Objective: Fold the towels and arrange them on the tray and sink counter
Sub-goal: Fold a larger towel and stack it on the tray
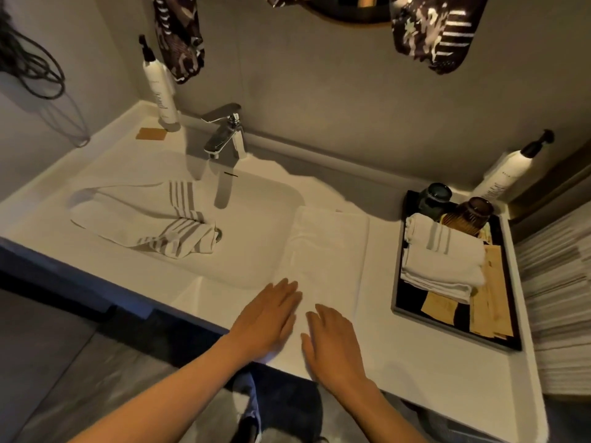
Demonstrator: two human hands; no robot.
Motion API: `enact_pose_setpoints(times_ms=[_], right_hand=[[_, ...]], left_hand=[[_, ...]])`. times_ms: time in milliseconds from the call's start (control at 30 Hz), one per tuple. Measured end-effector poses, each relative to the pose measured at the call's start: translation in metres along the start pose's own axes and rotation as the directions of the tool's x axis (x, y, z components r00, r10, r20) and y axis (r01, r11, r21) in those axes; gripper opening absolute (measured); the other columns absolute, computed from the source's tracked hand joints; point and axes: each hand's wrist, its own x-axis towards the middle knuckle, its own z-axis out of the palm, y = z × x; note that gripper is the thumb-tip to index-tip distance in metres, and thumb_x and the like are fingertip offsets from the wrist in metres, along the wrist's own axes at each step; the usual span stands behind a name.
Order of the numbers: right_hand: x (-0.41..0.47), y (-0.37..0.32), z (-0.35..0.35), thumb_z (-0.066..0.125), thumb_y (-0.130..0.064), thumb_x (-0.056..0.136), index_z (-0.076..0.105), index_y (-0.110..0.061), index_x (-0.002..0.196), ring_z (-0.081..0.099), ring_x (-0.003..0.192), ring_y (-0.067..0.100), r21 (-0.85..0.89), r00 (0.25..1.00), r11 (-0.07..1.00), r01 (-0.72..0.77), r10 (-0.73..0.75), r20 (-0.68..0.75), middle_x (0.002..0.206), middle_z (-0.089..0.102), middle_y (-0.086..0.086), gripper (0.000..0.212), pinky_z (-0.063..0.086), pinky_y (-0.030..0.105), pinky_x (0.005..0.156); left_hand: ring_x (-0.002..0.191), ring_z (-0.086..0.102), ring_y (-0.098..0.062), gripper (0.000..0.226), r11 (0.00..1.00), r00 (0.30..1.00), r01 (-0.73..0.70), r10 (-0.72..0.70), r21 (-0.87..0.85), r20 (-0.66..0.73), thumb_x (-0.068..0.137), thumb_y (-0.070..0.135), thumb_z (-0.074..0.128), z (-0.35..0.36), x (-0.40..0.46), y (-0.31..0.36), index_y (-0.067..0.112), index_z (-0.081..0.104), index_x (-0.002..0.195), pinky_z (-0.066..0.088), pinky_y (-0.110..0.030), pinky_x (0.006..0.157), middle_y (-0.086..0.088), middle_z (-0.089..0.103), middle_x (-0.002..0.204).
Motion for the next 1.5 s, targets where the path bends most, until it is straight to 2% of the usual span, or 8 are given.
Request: enact_pose_setpoints(times_ms=[333,533,767,933,1100,1233,1333,1500], right_hand=[[-0.044,0.036,0.026,0.074,-0.068,0.053,0.014,-0.009,0.153,0.010,0.148,0.036,-0.153,0.942,0.953,0.261,-0.216,0.259,0.161,0.010,0.017,0.131,0.006,0.051,0.114],[-0.051,0.031,0.038,0.072,0.002,0.063,0.023,-0.005,0.151,0.015,0.146,0.039,-0.197,0.975,0.955,0.220,-0.212,0.062,0.158,0.019,0.023,0.102,0.012,0.055,0.115],[-0.070,0.057,0.031,0.081,-0.007,0.066,0.042,-0.012,0.141,0.039,0.137,0.031,0.097,0.963,0.959,0.268,-0.266,-0.032,0.147,0.045,0.014,0.085,0.032,0.047,0.114],[-0.069,0.048,0.000,0.056,0.006,0.061,0.061,-0.014,0.127,0.056,0.124,0.026,0.394,1.000,0.919,0.017,-0.009,-0.024,0.134,0.059,0.007,0.069,0.040,0.031,0.107],[-0.070,0.043,-0.015,0.062,-0.011,0.078,0.060,-0.041,0.113,0.062,0.108,0.009,0.590,0.991,0.800,-0.106,0.131,0.000,0.115,0.062,-0.021,0.046,0.037,0.001,0.092],[-0.082,0.057,-0.030,0.068,-0.065,0.071,0.039,-0.047,0.135,0.047,0.116,-0.006,0.476,0.986,0.878,-0.041,-0.040,0.159,0.129,0.049,-0.028,0.073,0.039,0.017,0.098],[-0.073,0.068,-0.020,0.070,-0.040,0.077,0.038,-0.037,0.143,0.042,0.129,0.004,0.354,0.959,0.917,0.182,-0.245,0.141,0.141,0.042,-0.023,0.073,0.028,0.014,0.105],[-0.041,0.067,-0.026,0.058,-0.021,0.092,0.068,-0.037,0.110,0.064,0.096,-0.003,0.628,0.981,0.755,-0.190,0.173,0.088,0.106,0.071,-0.016,0.026,0.050,0.019,0.081]], left_hand=[[0.150,-0.002,-0.036,0.111,0.902,0.918,-0.349,0.275,0.253,0.286,0.076,0.061,0.066,0.017,-0.054,-0.006,0.015,0.004,0.157,0.009,-0.052,0.121,-0.015,0.001,0.164],[0.148,0.017,-0.032,0.097,0.925,0.957,-0.275,0.238,0.262,0.162,0.076,0.010,0.077,0.024,-0.055,0.003,0.015,0.021,0.155,0.022,-0.049,0.117,-0.012,0.019,0.161],[0.140,0.034,-0.014,0.077,0.980,0.976,-0.186,0.193,-0.071,0.103,0.066,0.024,0.087,0.005,-0.055,0.009,0.019,0.052,0.135,0.047,-0.046,0.104,-0.003,0.049,0.147],[0.151,0.000,-0.023,0.105,0.970,0.969,-0.152,0.107,0.192,0.224,0.075,0.062,0.063,0.020,-0.088,0.035,0.021,0.009,0.156,0.003,-0.044,0.122,-0.003,0.006,0.164],[0.119,0.054,-0.023,0.063,0.996,0.988,0.030,-0.043,-0.087,-0.151,0.071,0.036,0.076,0.027,-0.085,0.053,0.020,0.054,0.127,0.020,-0.027,0.112,0.004,0.060,0.124],[0.093,0.061,-0.005,0.036,0.786,0.926,0.300,-0.375,-0.541,-0.032,0.083,0.023,0.073,-0.007,-0.073,0.059,0.037,0.050,0.109,0.049,-0.028,0.076,0.016,0.063,0.102],[0.085,0.064,0.000,0.028,0.663,0.913,0.328,-0.406,-0.673,0.044,0.086,0.012,0.070,-0.027,-0.058,0.052,0.035,0.057,0.096,0.050,-0.026,0.070,0.015,0.069,0.090],[0.079,0.067,-0.004,0.009,0.524,0.882,0.355,-0.462,-0.774,0.092,0.091,0.025,0.068,-0.044,-0.038,0.033,0.028,0.066,0.099,0.051,-0.026,0.070,0.009,0.073,0.085]])
